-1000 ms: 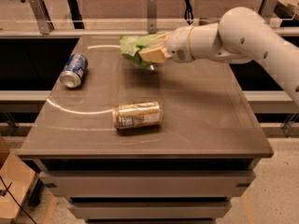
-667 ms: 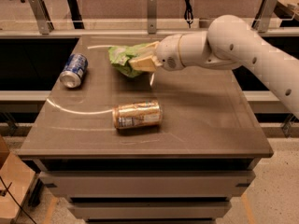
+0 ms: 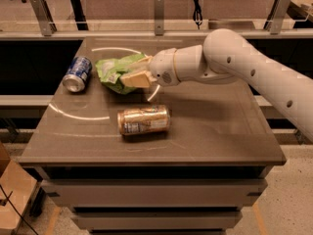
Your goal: Move green rice chip bag near pepsi can
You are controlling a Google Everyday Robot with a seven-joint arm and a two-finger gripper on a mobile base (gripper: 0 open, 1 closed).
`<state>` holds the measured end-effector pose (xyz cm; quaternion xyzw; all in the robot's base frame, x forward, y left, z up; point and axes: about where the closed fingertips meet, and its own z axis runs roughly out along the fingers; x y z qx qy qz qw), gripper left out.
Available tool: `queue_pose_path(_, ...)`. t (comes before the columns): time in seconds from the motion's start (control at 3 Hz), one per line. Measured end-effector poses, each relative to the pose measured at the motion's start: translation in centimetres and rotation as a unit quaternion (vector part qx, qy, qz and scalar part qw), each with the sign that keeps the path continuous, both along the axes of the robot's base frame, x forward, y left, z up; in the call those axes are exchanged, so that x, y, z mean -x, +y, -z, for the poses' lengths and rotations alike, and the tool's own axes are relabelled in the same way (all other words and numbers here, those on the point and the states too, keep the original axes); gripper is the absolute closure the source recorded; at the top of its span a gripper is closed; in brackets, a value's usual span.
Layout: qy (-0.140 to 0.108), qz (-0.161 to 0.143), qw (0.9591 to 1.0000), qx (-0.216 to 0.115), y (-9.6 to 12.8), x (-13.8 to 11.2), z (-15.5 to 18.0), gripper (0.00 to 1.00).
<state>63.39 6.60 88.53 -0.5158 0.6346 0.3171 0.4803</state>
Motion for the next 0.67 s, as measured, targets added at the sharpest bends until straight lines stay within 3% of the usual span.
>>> queue_pose_path(0.33,0.001,-0.014,0.9999,-0.003,1.36,1.27,-0.01,0.12)
queue_pose_path(0.67,-0.009,-0.004,0.9999,0.003,1.57,1.36,0.14,0.0)
